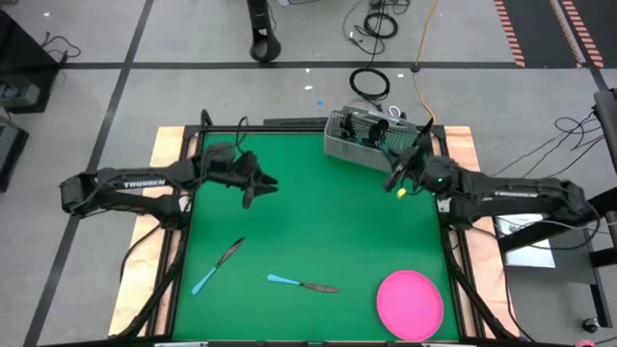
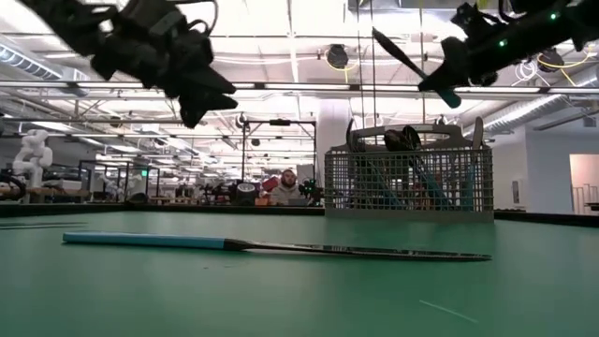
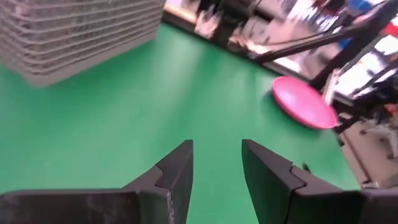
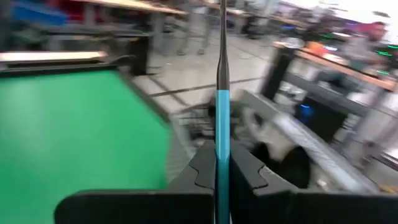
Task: Sort silverware
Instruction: Put the blue table knife into the silverware basket
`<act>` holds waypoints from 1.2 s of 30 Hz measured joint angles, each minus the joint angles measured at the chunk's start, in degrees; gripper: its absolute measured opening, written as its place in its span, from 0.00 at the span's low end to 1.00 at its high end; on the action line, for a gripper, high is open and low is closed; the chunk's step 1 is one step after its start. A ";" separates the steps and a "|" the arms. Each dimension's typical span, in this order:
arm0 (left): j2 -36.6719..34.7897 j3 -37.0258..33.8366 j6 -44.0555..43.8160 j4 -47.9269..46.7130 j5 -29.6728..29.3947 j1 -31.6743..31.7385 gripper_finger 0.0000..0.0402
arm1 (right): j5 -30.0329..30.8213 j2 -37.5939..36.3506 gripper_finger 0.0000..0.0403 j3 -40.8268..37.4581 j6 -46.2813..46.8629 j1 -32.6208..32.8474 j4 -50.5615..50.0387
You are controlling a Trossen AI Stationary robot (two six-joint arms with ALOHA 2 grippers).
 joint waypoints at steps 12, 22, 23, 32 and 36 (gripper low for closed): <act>-1.31 -22.60 -10.51 48.86 -1.02 -6.06 0.34 | 1.46 -3.73 0.00 -9.97 5.64 -14.84 11.55; -1.28 -25.52 -10.14 53.70 -1.49 -8.26 0.34 | 4.55 -3.67 0.00 -20.09 2.93 -18.47 36.65; -1.28 -25.52 -10.00 54.23 -1.50 -8.24 0.34 | 4.58 -3.48 0.00 -20.15 3.40 -18.51 36.39; -1.28 -25.22 -7.55 56.43 -1.73 -8.23 0.34 | 12.71 -0.36 0.00 -20.22 2.45 -18.86 35.93; -1.28 -25.15 -7.56 56.58 -1.73 -8.23 0.34 | 12.71 0.98 0.00 -20.22 3.97 -19.56 35.87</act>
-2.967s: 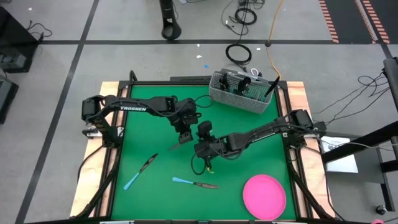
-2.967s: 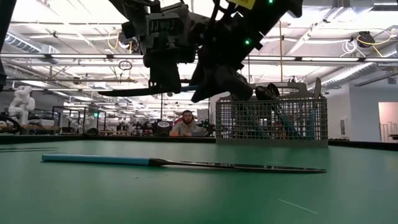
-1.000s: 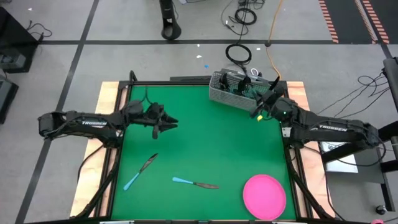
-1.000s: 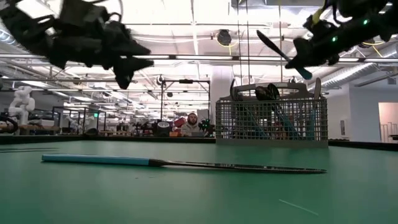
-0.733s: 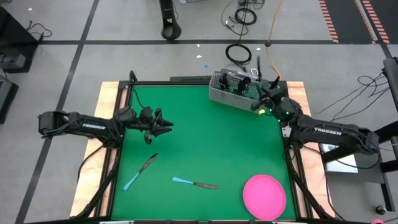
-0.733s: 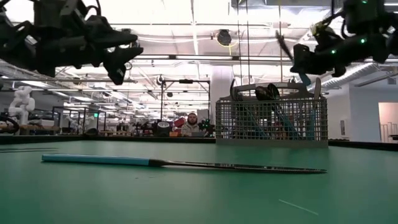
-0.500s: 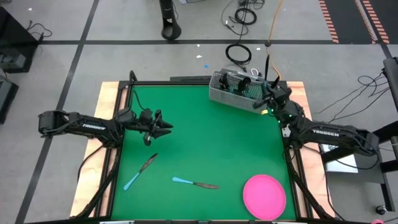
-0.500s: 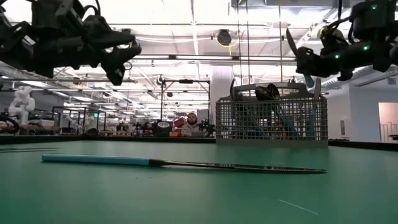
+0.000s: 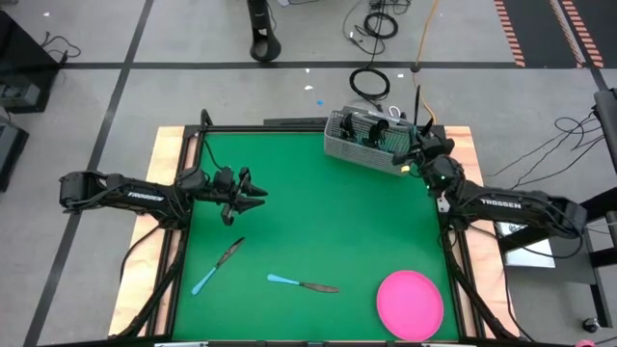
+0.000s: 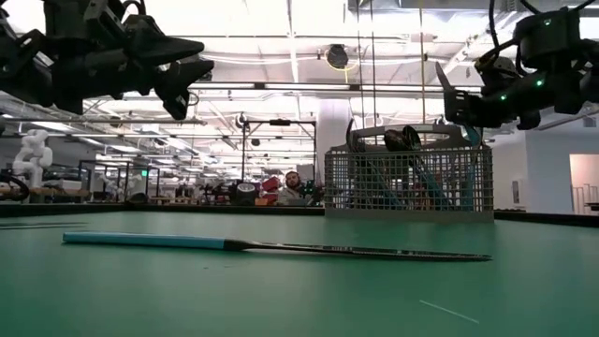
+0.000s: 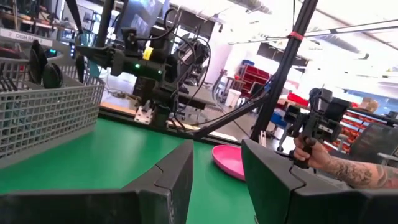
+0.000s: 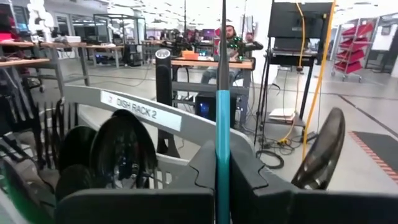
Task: Sort silverware
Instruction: Put the blue table knife into the silverware basket
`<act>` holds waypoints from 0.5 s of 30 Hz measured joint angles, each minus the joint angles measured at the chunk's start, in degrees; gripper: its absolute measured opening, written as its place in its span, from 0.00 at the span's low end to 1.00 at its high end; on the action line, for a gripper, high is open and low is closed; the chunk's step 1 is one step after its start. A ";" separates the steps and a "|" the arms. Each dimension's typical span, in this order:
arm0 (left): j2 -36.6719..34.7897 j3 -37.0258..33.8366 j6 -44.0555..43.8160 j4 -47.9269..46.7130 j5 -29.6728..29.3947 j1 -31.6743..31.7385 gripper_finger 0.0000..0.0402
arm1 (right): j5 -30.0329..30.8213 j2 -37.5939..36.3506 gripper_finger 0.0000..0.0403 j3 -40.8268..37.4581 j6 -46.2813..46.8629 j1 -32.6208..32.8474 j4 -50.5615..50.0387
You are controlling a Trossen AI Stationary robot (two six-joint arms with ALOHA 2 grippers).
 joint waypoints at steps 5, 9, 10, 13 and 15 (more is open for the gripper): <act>0.00 0.00 -0.05 0.02 0.02 0.00 0.34 | 0.05 1.42 0.00 0.00 1.32 -0.46 -0.02; 0.00 0.00 -0.07 0.02 0.02 0.00 0.34 | 0.05 1.71 0.01 0.00 1.35 -0.46 0.00; 0.00 0.00 -0.09 0.02 0.02 0.00 0.34 | 0.03 1.71 0.01 0.00 1.35 -0.46 0.00; 0.00 0.00 -0.09 0.00 0.03 0.00 0.34 | 0.05 1.71 0.01 0.00 1.28 -0.46 0.00; 0.00 0.00 -0.09 0.02 0.06 0.00 0.34 | 0.05 1.71 0.01 0.00 1.26 -0.46 0.00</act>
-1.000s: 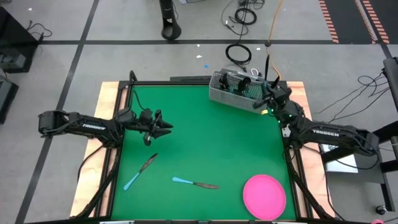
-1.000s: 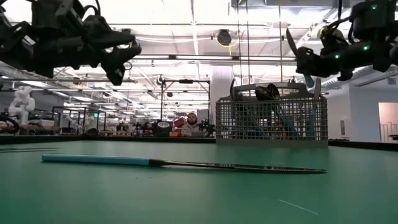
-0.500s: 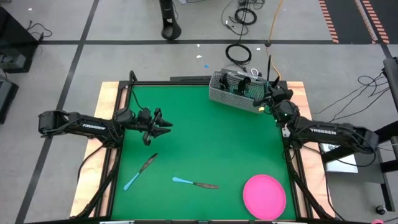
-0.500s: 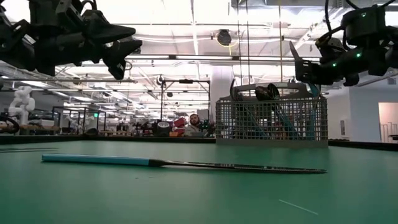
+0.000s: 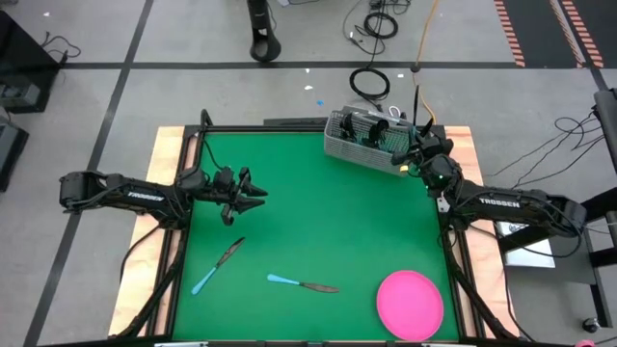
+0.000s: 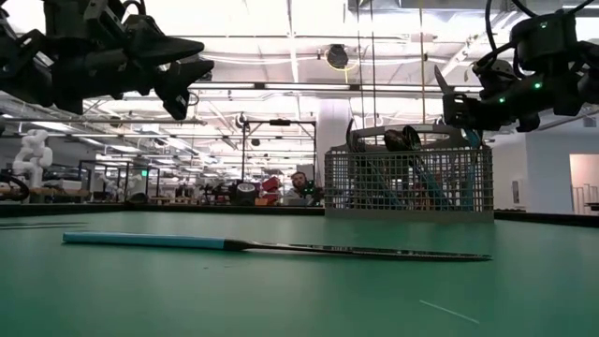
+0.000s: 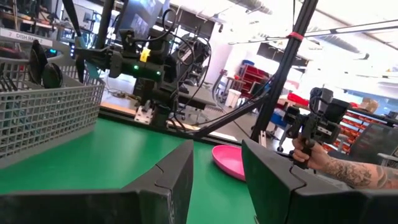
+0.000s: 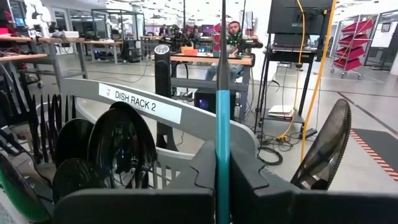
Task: Sort silverware
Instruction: Put the blue table knife into the silverware basket
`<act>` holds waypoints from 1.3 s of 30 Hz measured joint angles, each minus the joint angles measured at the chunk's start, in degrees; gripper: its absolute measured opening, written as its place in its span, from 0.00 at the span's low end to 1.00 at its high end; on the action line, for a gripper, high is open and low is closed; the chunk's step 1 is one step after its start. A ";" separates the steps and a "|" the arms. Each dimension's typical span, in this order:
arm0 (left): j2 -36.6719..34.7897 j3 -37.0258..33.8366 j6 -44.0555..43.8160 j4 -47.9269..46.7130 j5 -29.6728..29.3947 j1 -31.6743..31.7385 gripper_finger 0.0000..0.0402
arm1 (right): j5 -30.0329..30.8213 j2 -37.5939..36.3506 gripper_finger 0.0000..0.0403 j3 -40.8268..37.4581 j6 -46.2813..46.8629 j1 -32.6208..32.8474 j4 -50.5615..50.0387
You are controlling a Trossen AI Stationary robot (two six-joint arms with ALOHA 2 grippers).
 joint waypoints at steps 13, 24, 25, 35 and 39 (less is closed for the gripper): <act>0.00 0.00 -0.19 0.00 1.86 0.00 0.34 | 0.27 0.00 0.01 0.00 -0.10 0.02 -0.06; 0.01 0.02 -0.05 0.00 2.02 -0.02 0.34 | 0.17 -0.02 0.23 0.00 0.25 0.04 -0.05; 0.00 0.02 -0.01 0.00 2.03 -0.02 0.34 | 0.19 -0.02 0.26 0.00 0.73 0.04 -0.06; 0.00 0.04 -0.04 0.00 2.04 -0.02 0.34 | -0.68 -0.02 0.42 0.00 1.38 0.04 -0.02; 0.02 0.04 -1.05 0.00 2.21 -0.02 0.34 | -4.54 -0.07 0.43 0.02 0.09 0.54 1.36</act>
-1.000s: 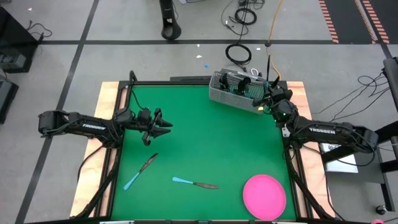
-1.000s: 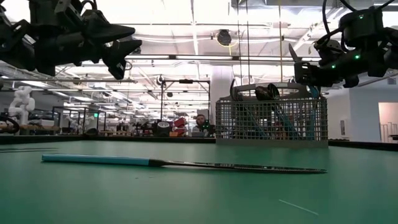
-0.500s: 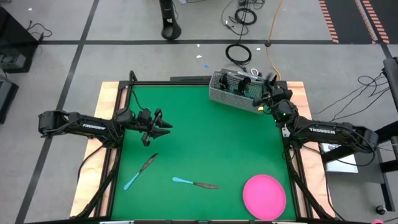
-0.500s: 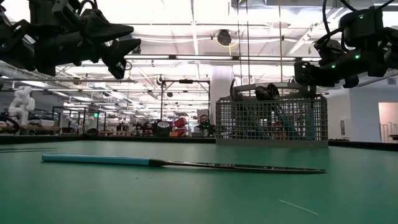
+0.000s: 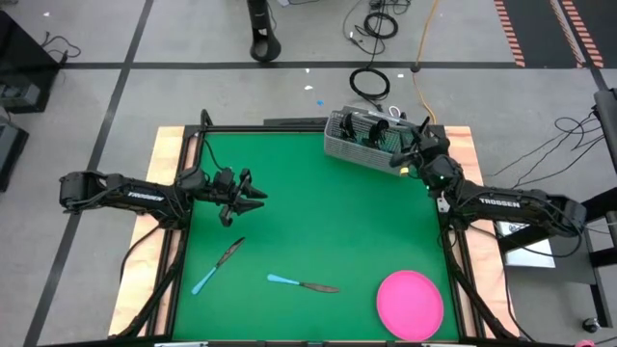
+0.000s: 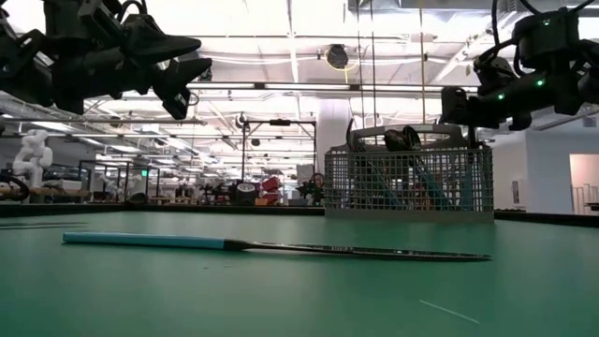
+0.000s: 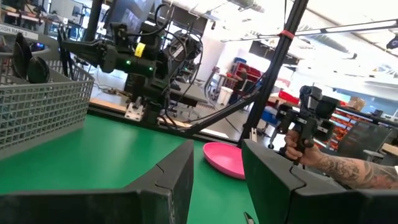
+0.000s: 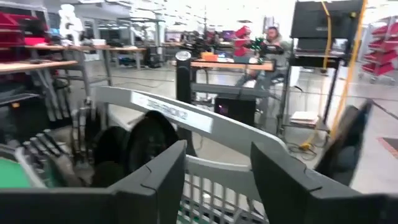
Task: Sort silverware
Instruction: Put the blue table knife into the silverware basket
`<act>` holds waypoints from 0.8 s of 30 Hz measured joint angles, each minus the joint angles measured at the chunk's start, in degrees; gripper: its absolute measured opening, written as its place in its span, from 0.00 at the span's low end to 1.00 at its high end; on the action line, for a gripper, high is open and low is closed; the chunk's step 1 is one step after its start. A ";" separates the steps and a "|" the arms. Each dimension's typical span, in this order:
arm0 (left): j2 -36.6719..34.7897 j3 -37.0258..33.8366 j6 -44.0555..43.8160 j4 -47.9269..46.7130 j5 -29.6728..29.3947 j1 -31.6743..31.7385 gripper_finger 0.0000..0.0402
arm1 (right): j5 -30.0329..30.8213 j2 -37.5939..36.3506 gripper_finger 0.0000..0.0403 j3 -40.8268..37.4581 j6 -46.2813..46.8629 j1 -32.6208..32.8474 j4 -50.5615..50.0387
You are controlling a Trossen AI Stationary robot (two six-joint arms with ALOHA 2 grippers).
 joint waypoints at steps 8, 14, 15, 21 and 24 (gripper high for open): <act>-0.02 0.00 -0.39 0.00 1.12 -0.04 0.34 | -1.84 -2.01 0.42 0.10 -5.46 5.07 6.12; -0.02 0.00 -0.03 -0.34 1.16 -1.89 0.34 | -10.55 -2.47 0.42 5.82 -8.21 10.88 1.28; -0.02 0.00 -0.19 -0.80 1.16 -2.37 0.34 | -12.08 -2.43 0.42 7.60 -8.38 11.92 -1.31; -0.02 1.69 -1.94 -12.22 -0.28 -6.02 0.34 | -18.10 0.42 0.41 20.02 -9.68 18.40 -18.22; -0.02 5.77 -1.89 -26.05 -3.00 -8.85 0.34 | -19.25 3.55 0.41 24.62 -9.69 21.67 -22.48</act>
